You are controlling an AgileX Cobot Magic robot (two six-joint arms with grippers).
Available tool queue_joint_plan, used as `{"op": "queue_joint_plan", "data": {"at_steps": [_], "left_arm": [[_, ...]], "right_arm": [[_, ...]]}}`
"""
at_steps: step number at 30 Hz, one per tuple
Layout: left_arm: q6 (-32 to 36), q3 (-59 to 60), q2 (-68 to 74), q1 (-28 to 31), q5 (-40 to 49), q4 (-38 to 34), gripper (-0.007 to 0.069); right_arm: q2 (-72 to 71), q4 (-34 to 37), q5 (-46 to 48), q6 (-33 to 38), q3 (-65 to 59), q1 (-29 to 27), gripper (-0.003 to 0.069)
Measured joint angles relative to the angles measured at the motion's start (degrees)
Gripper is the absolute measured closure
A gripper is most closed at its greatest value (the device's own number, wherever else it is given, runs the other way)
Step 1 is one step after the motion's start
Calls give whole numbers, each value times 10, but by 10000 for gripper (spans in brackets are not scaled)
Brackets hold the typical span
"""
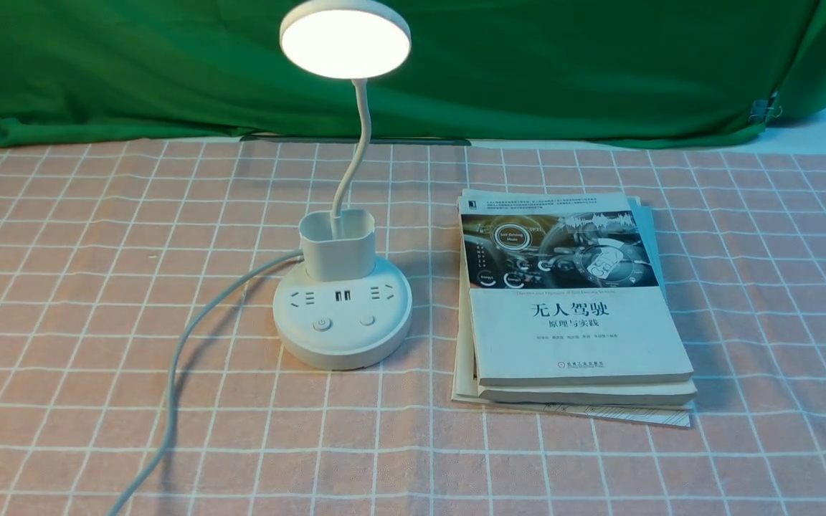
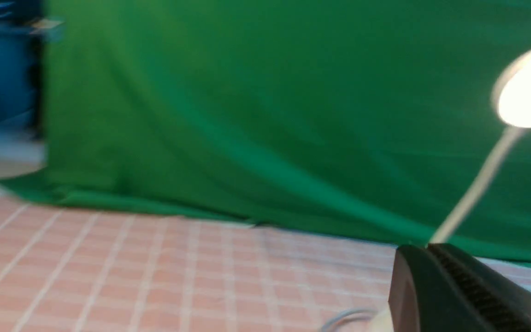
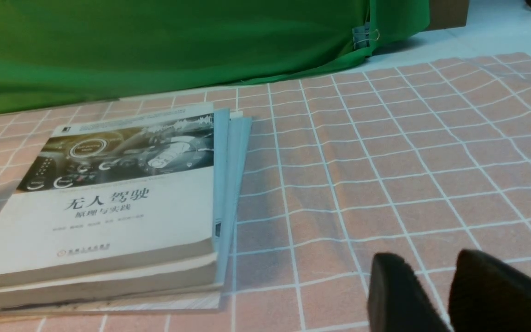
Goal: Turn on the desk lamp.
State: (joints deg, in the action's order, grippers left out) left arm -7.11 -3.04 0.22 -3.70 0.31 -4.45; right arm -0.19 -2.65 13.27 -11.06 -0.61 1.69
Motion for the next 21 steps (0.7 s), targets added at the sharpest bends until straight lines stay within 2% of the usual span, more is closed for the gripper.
{"op": "queue_joint_plan", "data": {"at_steps": [5, 9, 14, 21], "left_arm": [[25, 4, -1, 107, 65, -9, 603], [35, 6, -1, 125, 87, -1, 603], [41, 31, -1, 121, 82, 1, 603], [41, 33, -2, 61, 71, 16, 603]], "right_arm": [[0, 0, 1, 0, 0, 0, 418], [0, 0, 1, 0, 0, 0, 418], [0, 0, 0, 0, 0, 0, 418], [0, 0, 0, 0, 0, 0, 418]]}}
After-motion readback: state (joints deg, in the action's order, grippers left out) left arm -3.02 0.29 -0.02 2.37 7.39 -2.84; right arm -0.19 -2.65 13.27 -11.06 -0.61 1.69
